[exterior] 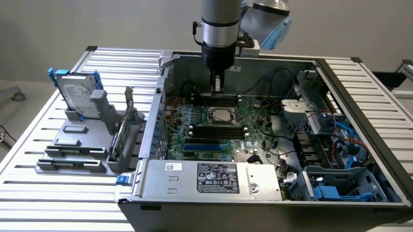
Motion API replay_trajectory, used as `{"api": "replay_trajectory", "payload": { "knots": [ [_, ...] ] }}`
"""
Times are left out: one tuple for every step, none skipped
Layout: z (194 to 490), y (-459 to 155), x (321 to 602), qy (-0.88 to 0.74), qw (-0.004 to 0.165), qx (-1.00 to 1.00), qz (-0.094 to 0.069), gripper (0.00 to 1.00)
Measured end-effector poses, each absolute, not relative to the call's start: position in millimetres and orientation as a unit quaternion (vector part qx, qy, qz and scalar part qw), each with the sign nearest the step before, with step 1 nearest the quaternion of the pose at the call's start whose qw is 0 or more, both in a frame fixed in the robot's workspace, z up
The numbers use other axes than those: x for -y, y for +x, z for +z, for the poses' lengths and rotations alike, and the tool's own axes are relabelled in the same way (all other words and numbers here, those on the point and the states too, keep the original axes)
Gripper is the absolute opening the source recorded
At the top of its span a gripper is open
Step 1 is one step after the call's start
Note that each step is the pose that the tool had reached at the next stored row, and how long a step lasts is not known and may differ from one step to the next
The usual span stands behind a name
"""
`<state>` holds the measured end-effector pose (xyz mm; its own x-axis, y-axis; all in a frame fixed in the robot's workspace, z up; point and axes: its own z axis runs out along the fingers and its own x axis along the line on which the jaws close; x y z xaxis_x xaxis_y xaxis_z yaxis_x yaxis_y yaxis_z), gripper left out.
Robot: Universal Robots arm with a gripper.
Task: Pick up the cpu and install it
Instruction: 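Close the cpu cover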
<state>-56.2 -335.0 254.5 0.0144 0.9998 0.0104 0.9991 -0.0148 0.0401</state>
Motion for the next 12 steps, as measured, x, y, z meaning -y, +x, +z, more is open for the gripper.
{"api": "replay_trajectory", "payload": {
  "knots": [
    [256.2,-51.7,335.1,0.712,0.011,-0.702,0.018,0.11],
    [257.5,-47.2,335.1,0.712,0.011,-0.702,0.018,0.11],
    [258.7,-42.7,335.1,0.712,0.011,-0.702,0.018,0.11],
    [259.5,-37.8,335.1,0.712,0.011,-0.702,0.018,0.11],
    [260.5,-33.3,335.1,0.712,0.011,-0.702,0.018,0.11],
    [261.4,-28.9,335.2,0.712,0.011,-0.702,0.018,0.11],
    [262.0,-24.3,335.1,0.712,0.011,-0.702,0.018,0.11],
    [262.8,-19.8,335.2,0.712,0.011,-0.702,0.018,0.11],
    [263.2,-15.4,335.1,0.712,0.011,-0.702,0.018,0.11],
    [263.6,-10.8,335.1,0.712,0.011,-0.702,0.018,0.11],
    [263.8,-6.4,335.1,0.712,0.011,-0.702,0.018,0.11],
    [264.1,-1.4,335.1,0.712,0.011,-0.702,0.018,0.11]
  ]
}}
